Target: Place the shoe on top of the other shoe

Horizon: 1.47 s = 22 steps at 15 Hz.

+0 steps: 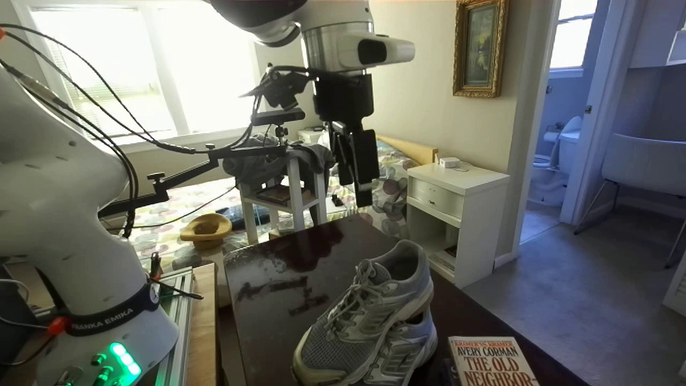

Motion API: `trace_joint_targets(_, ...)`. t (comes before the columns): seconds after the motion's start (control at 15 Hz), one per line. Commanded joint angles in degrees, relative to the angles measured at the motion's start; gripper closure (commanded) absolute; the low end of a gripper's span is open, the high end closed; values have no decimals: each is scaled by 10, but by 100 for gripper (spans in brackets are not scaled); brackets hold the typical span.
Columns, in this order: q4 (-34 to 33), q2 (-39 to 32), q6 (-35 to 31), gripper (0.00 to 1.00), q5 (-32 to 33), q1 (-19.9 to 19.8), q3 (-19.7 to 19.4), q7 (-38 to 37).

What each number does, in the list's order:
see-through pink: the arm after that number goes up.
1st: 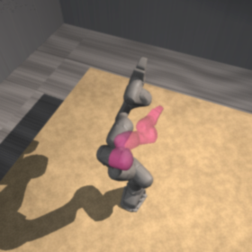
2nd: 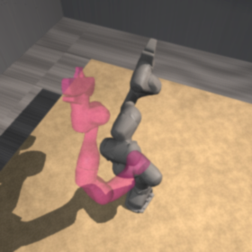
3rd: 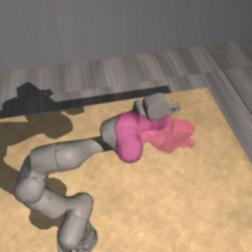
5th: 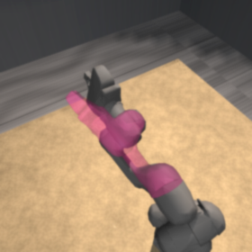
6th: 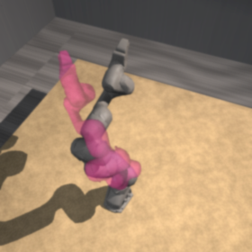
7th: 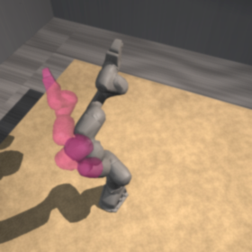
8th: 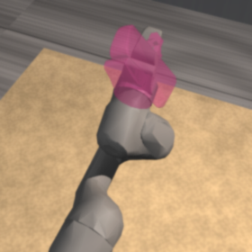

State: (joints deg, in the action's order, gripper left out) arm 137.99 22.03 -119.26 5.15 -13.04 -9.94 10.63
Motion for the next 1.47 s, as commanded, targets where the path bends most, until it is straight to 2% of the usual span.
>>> trace_joint_targets(0.0, 20, 47, 32, 0, 28, -1, 11, -52)
trace_joint_targets(0.47, 34, 82, 36, 0, 56, -9, 27, -135)
trace_joint_targets(0.87, 45, 96, 41, 0, 57, -12, 32, -175)
trace_joint_targets(0.93, 28, 72, 33, 0, 41, -2, 21, -153)
trace_joint_targets(1.4, 29, 75, 33, 0, 41, -4, 22, -159)
